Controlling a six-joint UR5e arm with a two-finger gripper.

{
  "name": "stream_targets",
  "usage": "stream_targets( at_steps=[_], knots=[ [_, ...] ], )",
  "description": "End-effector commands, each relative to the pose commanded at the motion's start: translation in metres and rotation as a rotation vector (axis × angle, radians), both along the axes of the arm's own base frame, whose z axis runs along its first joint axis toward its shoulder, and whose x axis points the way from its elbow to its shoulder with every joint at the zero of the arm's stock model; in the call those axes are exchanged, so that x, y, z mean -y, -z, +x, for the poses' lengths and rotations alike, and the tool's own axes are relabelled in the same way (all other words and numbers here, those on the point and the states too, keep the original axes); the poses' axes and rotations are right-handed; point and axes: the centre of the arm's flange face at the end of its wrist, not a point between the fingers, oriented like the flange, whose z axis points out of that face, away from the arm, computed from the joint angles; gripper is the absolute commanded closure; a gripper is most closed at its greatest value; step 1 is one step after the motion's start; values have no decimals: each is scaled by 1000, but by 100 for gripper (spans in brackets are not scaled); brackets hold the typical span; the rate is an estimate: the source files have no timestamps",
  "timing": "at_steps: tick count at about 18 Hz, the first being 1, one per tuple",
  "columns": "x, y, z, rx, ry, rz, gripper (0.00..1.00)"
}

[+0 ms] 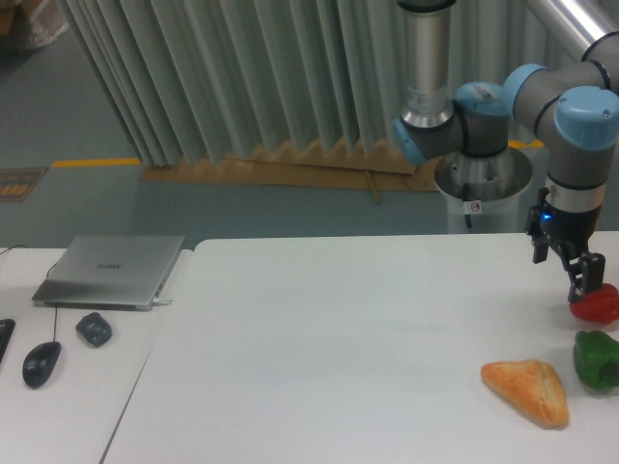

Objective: Place the red peppers in a basket
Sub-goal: 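Hold the gripper open just above the red pepper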

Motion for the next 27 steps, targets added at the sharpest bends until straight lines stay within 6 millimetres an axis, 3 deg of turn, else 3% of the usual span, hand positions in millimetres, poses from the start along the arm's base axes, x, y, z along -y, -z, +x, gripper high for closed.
stream_targets(
  at_steps=[9, 23, 27],
  knots=[
    [1, -9, 3, -24, -8, -2, 0],
    [5, -5, 3, -29, -16, -20, 0],
    [8, 4, 1, -50, 11, -64, 0]
  ],
)
